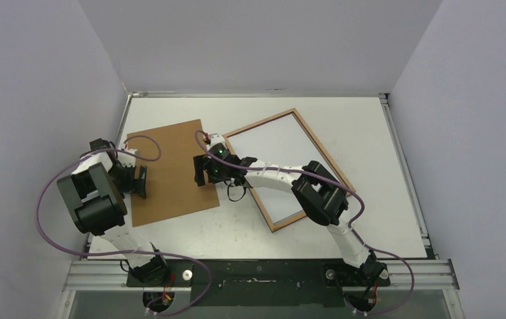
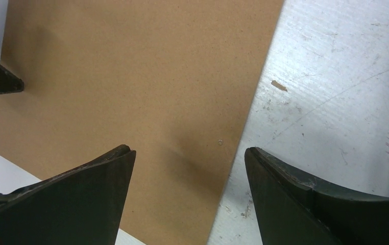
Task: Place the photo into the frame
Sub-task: Move the photo frame item to the center of the board.
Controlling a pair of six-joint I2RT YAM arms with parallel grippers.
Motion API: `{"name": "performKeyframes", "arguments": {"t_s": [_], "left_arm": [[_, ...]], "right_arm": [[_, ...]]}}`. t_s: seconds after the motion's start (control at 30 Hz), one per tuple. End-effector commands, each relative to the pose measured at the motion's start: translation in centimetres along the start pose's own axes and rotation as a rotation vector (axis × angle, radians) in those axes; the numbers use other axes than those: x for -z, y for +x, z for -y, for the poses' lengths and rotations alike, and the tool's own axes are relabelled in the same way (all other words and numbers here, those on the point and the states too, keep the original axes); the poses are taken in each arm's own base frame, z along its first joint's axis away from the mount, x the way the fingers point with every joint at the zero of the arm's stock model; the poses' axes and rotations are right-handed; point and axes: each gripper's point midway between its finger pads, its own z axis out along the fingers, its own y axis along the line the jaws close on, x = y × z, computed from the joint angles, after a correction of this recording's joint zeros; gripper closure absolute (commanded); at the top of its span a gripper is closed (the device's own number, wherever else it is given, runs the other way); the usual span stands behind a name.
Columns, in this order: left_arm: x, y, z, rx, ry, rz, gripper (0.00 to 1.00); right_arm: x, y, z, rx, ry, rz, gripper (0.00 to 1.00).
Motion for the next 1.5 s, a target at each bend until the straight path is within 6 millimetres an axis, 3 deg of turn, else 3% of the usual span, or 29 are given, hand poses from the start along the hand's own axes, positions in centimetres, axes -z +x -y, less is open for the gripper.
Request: {"name": "performKeyframes", "arguments": {"t_s": [0.0, 0.37, 0.53, 0.7, 0.87, 1.2, 1.47], "left_arm": [[-0.6, -2.0, -0.5, 0.057, 0.009, 0.06, 0.2], [-3.5, -2.8, 0.7, 0.108, 0.111, 0.052, 0.26], [-3.4, -4.1, 1.9, 0.098, 0.163, 0.08, 0.29], [-3.1, -4.9, 3.5, 0.055, 0.185, 0.084, 0.39], [-2.8, -4.9, 5.3, 0.037, 0.246, 0.071, 0.42], [1.5, -6.4, 7.9, 0.0, 0.303, 0.16, 0.43], [-1.9, -3.9, 7.3, -0.011, 0.288, 0.06, 0.44]], "right_arm": [[-0.7, 0.0, -0.1, -0.046, -0.013, -0.024, 0.19], [-2.0, 0.6, -1.1, -0.162, -0.074, -0.084, 0.2], [-2.0, 0.3, -3.1, -0.217, -0.149, -0.098, 0.2], [-0.9, -1.8, -4.9, -0.268, -0.229, -0.065, 0.2], [0.3, -4.9, -6.3, -0.364, -0.347, 0.016, 0.2], [2.8, -7.5, -9.8, -0.345, -0.461, 0.068, 0.2], [6.9, -10.5, -11.8, -0.353, -0.543, 0.16, 0.2]]}}
